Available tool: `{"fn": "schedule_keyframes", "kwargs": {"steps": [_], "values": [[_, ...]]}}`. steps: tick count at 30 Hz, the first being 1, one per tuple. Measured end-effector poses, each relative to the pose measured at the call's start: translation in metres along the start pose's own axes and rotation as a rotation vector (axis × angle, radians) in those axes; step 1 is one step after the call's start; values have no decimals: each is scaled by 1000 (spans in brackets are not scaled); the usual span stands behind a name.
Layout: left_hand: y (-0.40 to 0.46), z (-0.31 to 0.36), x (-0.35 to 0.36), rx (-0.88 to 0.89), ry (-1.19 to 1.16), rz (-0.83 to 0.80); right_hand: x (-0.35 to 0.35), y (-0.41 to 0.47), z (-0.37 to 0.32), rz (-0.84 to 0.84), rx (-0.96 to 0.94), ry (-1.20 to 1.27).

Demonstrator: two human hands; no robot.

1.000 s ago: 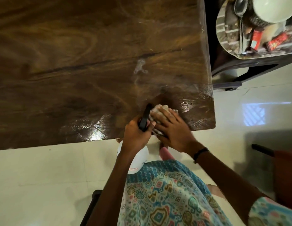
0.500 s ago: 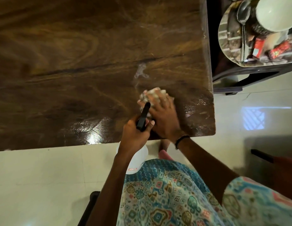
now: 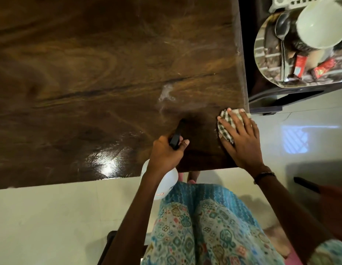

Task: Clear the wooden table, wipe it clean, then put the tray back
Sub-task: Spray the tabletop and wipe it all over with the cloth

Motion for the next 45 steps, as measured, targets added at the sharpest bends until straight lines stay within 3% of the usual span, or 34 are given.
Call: {"fn": "schedule_keyframes", "kwargs": {"steps": [12,18,23,27,33,38,42,45], "values": [[32,7,-32,-56,7,-5,-14,45,-2,29,-14,18],[43,13,-54,-48,35,19,-11,102,-53,102,20,18],[50,28,-65,22,46,41,11,133,-128,67,-297,49],[55,37,-72,30,50,12,16,93,-110,-21,-493,-10],[65,44,-78,61,30,-56,-24,72,-11,19,-53,15],[74,50,-78,57,14,-72,-24,141,-52,131,129,46],[81,59,-75,70,62,-39,-3,167,-113,124,-142,38],[86,66,-73,89,84,-52,4,139,-119,84,-372,63]]}}
Point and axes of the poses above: each hand's wrist, its own y-axis towards the middle knuckle, its own x-axis out of the palm, z = x × y, the point moved 2 cm from there along y, towards the middle knuckle, and after that the axes turned 2 degrees about y, right-handed, at the moved point
